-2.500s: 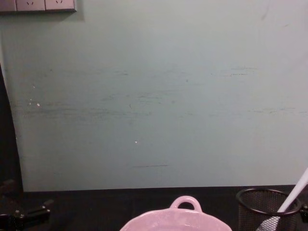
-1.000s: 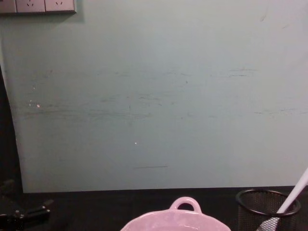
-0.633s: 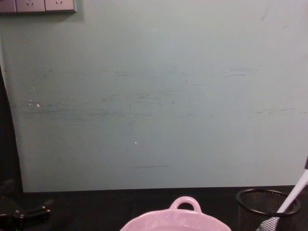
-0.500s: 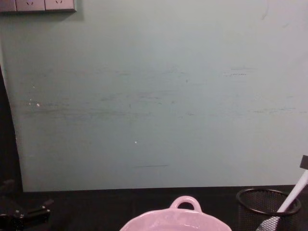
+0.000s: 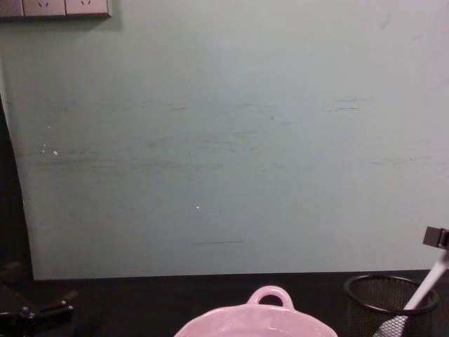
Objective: Use the one hand to pick up the spoon and stir the clear water in the bowl.
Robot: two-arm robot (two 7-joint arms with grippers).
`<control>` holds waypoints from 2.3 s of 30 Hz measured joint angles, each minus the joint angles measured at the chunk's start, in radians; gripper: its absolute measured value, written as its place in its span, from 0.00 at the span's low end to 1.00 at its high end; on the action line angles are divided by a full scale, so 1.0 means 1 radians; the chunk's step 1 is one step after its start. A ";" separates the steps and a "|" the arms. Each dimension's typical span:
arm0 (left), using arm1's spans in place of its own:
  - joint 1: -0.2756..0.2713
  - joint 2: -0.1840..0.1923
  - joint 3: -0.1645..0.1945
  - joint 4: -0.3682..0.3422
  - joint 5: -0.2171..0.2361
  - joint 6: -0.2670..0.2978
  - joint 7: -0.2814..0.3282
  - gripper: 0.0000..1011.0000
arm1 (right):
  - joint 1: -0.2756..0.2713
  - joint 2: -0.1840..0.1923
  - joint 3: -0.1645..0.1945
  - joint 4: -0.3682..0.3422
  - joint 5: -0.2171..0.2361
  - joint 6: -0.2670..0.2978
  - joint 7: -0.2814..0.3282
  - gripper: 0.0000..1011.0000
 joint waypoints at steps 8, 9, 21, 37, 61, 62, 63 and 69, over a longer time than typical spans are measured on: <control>0.000 0.000 0.000 0.000 0.000 0.000 0.000 1.00 | 0.022 -0.015 -0.011 0.021 -0.013 0.005 0.000 0.99; 0.000 0.000 0.000 0.000 0.000 0.000 0.000 1.00 | 0.026 -0.017 -0.013 0.027 -0.015 0.005 0.002 0.99; 0.000 0.000 0.000 0.000 0.000 0.000 0.000 1.00 | -0.002 -0.014 -0.002 -0.006 -0.021 0.000 0.006 0.99; 0.000 0.000 0.000 0.000 0.000 0.000 0.000 1.00 | -0.042 -0.009 0.018 -0.045 -0.008 0.001 0.003 0.99; 0.000 0.000 0.000 0.000 0.000 0.000 0.000 1.00 | -0.040 -0.008 0.017 -0.045 -0.009 0.001 0.001 0.50; 0.000 0.000 0.000 0.000 0.000 0.000 0.000 1.00 | -0.040 -0.008 0.017 -0.045 -0.009 0.001 0.001 0.46; 0.000 0.000 0.000 0.000 0.000 0.000 0.000 1.00 | -0.040 -0.008 0.017 -0.045 -0.009 0.001 0.001 0.44; 0.000 0.000 0.000 0.000 0.000 0.000 0.000 1.00 | -0.040 -0.008 0.017 -0.045 -0.009 0.001 0.001 0.26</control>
